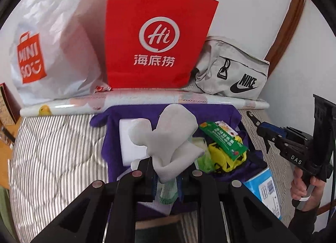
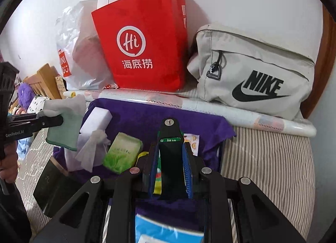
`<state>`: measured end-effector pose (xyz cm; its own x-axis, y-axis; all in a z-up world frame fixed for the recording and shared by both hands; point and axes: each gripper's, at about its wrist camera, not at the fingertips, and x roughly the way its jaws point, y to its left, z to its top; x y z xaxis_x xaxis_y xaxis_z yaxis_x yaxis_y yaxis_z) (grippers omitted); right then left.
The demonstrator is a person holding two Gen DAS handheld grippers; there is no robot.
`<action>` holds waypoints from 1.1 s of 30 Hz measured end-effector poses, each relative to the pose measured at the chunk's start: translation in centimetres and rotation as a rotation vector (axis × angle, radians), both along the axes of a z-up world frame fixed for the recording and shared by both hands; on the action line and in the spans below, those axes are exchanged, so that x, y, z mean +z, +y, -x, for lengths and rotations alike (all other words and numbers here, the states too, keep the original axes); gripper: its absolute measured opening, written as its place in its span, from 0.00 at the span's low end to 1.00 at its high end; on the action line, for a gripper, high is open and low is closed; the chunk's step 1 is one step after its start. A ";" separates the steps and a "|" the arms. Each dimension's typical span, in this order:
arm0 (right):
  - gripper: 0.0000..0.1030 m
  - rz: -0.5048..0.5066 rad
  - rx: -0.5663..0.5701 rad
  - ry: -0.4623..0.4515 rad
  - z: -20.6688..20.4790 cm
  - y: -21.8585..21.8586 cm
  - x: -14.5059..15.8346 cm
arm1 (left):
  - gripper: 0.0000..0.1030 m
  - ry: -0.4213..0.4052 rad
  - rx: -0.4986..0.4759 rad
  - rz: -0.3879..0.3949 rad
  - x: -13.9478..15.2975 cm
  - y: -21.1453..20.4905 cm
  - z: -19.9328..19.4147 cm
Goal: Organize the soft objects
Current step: 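Lower and release the glove with the left tool while the right tool presses the green packet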
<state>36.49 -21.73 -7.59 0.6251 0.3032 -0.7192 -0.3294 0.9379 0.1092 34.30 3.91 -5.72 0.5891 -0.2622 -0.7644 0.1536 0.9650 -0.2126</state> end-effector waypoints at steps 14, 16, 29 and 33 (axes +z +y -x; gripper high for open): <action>0.22 0.031 0.036 0.075 -3.8 1.5 -1.9 | 0.14 0.048 -0.061 -0.015 -1.6 -2.8 -4.1; 0.22 0.044 0.042 0.084 -4.1 1.7 -2.3 | 0.14 0.057 -0.063 -0.013 -1.9 -3.0 -4.6; 0.22 0.085 0.067 0.162 -5.1 2.5 -4.6 | 0.14 0.113 -0.076 -0.030 -4.0 -3.2 -5.9; 0.22 0.089 0.070 0.169 -5.1 2.5 -5.1 | 0.16 0.122 -0.075 -0.037 -4.4 -3.1 -6.0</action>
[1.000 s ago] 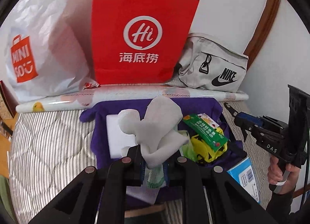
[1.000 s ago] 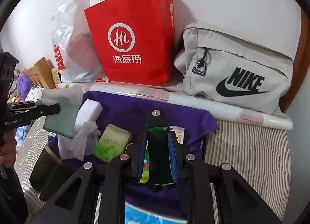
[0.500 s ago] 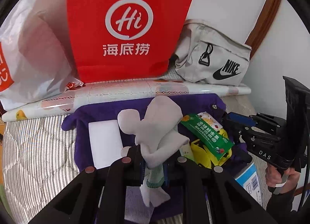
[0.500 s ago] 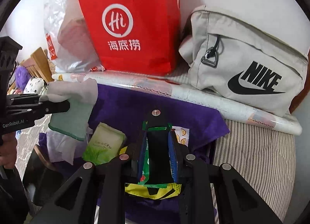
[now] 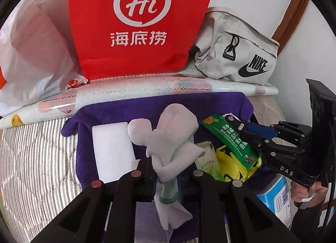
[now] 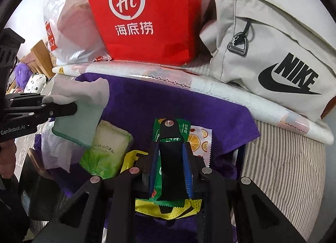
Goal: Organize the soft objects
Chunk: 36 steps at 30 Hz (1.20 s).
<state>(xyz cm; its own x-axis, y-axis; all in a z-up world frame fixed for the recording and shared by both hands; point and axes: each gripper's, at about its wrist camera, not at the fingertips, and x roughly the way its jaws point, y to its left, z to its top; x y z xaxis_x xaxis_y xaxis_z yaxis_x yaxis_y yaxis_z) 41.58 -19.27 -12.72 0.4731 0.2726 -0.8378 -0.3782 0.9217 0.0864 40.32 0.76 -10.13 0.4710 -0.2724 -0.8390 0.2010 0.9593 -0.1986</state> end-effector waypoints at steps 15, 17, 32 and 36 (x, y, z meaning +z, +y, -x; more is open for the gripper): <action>0.26 0.003 0.025 0.054 0.1 0.5 -1.1 | 0.31 0.025 -0.019 -0.054 0.0 -0.7 0.4; 0.37 -0.005 0.031 0.051 0.3 0.4 -0.9 | 0.39 0.015 -0.021 -0.069 0.4 -0.9 0.7; 0.71 -0.007 -0.046 0.007 3.6 -0.3 3.6 | 0.71 -0.043 0.048 -0.078 4.7 0.6 4.7; 0.72 0.008 -0.072 -0.023 5.7 -0.5 5.5 | 0.78 -0.060 0.077 -0.091 5.9 1.2 6.8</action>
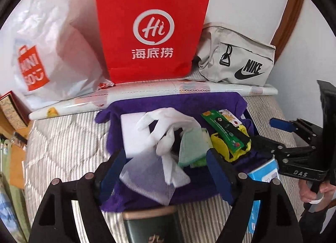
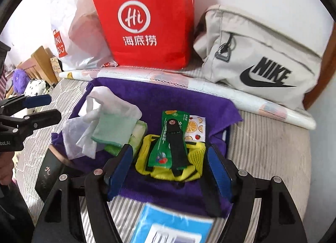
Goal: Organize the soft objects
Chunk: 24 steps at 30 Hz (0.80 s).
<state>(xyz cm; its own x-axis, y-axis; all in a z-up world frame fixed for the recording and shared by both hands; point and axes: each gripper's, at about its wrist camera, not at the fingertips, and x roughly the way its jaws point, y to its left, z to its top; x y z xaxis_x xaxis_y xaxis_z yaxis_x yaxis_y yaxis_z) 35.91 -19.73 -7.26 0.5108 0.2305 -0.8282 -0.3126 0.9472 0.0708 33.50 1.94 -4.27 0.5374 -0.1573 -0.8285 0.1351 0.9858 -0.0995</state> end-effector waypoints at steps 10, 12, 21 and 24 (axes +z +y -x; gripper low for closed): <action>0.89 -0.002 -0.081 -0.041 6.5 -1.1 3.4 | 0.81 -0.034 0.042 -0.033 1.7 -0.1 6.7; 0.90 0.003 -0.088 -0.052 8.1 -1.2 3.8 | 0.82 -0.045 0.049 -0.026 2.1 -0.1 8.1; 0.93 -0.028 -0.185 -0.132 16.4 -2.5 6.3 | 0.82 -0.111 0.089 -0.014 4.0 -0.9 15.5; 0.93 -0.056 -0.214 -0.135 19.0 -3.0 6.5 | 0.82 -0.143 0.085 -0.052 4.5 -1.5 18.3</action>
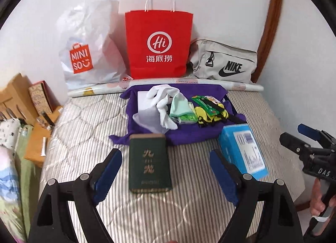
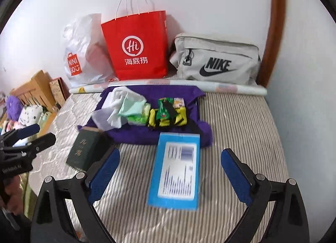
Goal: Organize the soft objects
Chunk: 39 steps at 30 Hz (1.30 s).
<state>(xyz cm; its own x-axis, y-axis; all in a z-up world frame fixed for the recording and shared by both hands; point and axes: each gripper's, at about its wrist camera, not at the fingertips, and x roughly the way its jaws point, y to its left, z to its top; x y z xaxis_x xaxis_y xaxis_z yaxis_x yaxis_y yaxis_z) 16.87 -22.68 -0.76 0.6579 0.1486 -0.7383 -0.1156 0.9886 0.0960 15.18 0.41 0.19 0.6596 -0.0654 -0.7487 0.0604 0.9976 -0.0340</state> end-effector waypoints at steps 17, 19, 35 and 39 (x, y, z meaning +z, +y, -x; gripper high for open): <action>0.93 0.011 -0.022 -0.062 11.4 0.2 0.1 | 0.82 -0.133 0.008 0.013 2.5 -2.1 11.3; 0.93 0.006 -0.021 -0.073 12.3 0.1 0.2 | 0.82 -0.149 0.007 0.015 2.7 -2.5 12.2; 0.93 0.013 -0.030 -0.089 14.3 0.3 -0.1 | 0.82 -0.149 0.023 -0.010 1.5 -2.8 14.1; 0.93 0.014 -0.025 -0.091 14.4 0.3 -0.2 | 0.82 -0.150 0.027 -0.008 1.3 -2.6 14.2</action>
